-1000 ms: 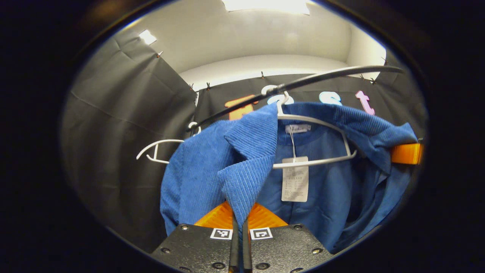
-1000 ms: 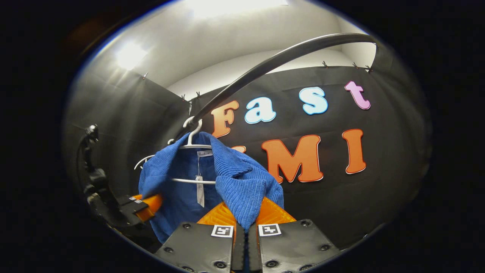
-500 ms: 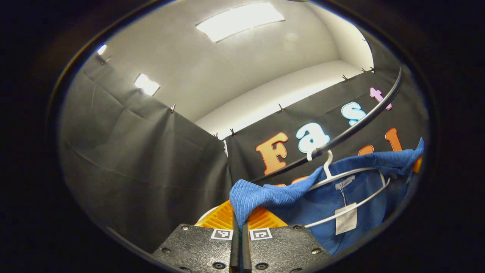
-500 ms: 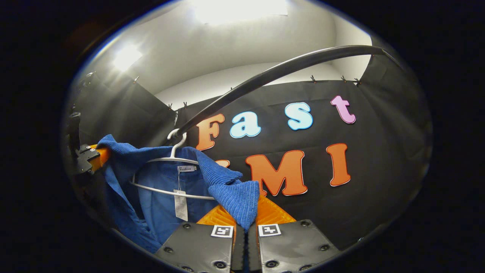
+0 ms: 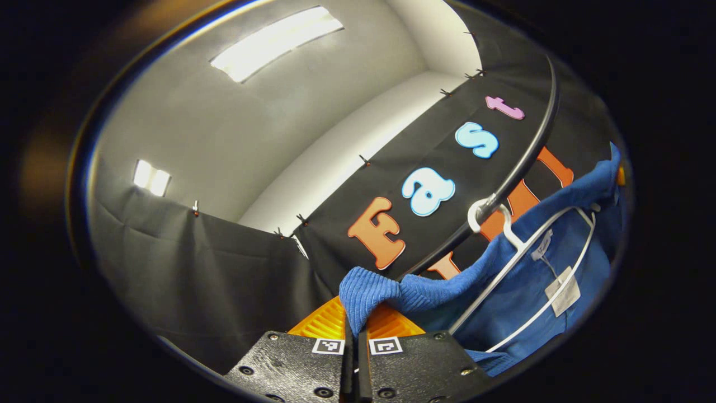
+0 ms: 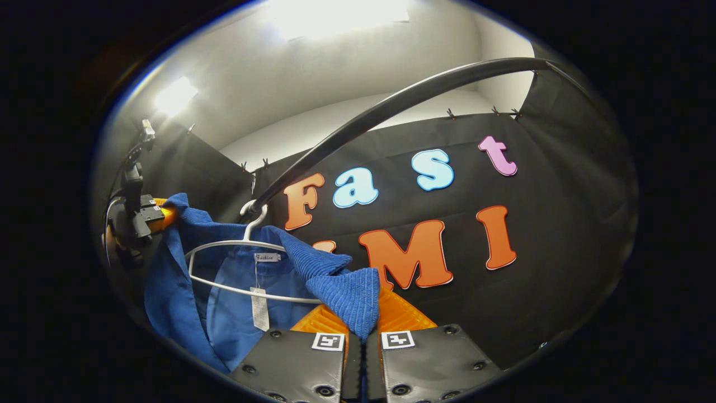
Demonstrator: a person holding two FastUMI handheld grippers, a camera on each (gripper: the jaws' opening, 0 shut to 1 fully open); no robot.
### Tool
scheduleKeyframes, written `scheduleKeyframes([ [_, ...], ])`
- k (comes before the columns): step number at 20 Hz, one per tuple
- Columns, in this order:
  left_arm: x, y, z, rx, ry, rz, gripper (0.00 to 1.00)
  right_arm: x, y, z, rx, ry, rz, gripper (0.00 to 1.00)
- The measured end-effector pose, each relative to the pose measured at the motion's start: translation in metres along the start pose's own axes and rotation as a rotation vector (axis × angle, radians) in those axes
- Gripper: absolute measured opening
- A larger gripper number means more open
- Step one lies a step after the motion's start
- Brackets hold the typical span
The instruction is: Grasp the clothes on the hanger with both hands and then place them into the laundry hamper below.
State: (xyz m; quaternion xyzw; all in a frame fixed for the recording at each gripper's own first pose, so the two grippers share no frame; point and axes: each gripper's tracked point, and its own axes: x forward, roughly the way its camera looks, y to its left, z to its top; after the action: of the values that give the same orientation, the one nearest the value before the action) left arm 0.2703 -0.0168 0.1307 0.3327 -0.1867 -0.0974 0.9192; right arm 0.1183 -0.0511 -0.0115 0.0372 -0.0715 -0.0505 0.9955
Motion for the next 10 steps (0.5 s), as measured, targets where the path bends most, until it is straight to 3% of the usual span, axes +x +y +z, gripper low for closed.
scheduleKeyframes([
  [4, 0.011, 0.004, -0.048, -0.157, 0.07, -0.094, 0.03, 0.004, -0.001, 0.0, 0.015, 0.006, -0.005, 0.11],
  [10, 0.015, -0.019, -0.111, -0.411, 0.125, -0.145, 0.03, 0.008, 0.008, -0.001, -0.005, 0.015, -0.003, 0.11],
])
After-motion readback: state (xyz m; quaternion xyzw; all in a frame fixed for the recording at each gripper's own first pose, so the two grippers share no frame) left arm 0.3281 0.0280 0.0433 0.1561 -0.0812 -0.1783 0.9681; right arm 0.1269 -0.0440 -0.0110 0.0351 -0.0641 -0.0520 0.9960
